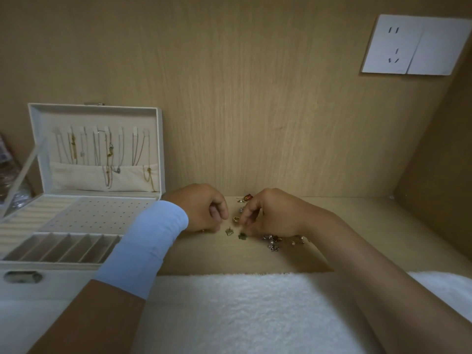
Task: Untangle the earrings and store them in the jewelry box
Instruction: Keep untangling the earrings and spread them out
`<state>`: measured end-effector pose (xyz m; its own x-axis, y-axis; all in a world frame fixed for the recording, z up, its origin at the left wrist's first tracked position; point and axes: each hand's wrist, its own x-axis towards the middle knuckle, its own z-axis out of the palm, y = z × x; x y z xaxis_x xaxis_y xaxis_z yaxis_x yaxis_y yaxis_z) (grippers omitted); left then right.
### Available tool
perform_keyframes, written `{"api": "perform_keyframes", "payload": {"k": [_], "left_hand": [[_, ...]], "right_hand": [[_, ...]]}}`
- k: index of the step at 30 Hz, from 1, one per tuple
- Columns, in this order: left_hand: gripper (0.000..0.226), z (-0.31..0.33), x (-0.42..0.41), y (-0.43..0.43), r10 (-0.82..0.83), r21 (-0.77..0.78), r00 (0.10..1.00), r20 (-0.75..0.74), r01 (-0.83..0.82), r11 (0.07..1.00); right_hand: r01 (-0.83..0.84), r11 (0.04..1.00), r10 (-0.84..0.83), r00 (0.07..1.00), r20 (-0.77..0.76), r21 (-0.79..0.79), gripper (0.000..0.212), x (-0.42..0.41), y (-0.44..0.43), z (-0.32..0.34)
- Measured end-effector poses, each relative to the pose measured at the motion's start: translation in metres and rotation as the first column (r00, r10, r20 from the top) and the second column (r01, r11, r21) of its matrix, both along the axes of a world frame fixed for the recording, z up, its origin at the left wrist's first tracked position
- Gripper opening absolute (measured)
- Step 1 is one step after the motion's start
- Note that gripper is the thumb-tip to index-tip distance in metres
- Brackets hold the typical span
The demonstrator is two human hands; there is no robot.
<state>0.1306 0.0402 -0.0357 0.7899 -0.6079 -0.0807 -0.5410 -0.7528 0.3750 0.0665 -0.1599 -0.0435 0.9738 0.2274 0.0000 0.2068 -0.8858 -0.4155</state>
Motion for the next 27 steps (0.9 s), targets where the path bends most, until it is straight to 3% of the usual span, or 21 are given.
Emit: {"api": "perform_keyframes", "payload": {"k": [8,21,24,27], "left_hand": [[0.017,-0.009,-0.009,-0.015,-0.034,0.092,0.994,0.100,0.025,0.995],[0.020,-0.011,-0.006,-0.015,-0.032,0.089,0.995,0.090,0.024,0.996],[0.021,-0.005,-0.007,-0.013,-0.015,0.021,0.993,0.117,0.013,1.000],[0.016,0.000,-0.011,-0.020,-0.005,-0.104,0.990,0.143,0.020,0.994]], "right_hand": [[0.053,0.991,-0.049,0.998,0.039,-0.122,0.015,0.000,0.014,-0.010],[0.097,0.994,-0.093,0.993,0.079,-0.050,0.020,0.000,0.010,-0.007],[0.124,0.990,-0.131,0.986,0.105,0.069,0.013,-0.001,-0.011,0.015],[0.111,0.991,-0.115,0.992,0.056,0.073,0.014,-0.008,-0.031,0.035]]}}
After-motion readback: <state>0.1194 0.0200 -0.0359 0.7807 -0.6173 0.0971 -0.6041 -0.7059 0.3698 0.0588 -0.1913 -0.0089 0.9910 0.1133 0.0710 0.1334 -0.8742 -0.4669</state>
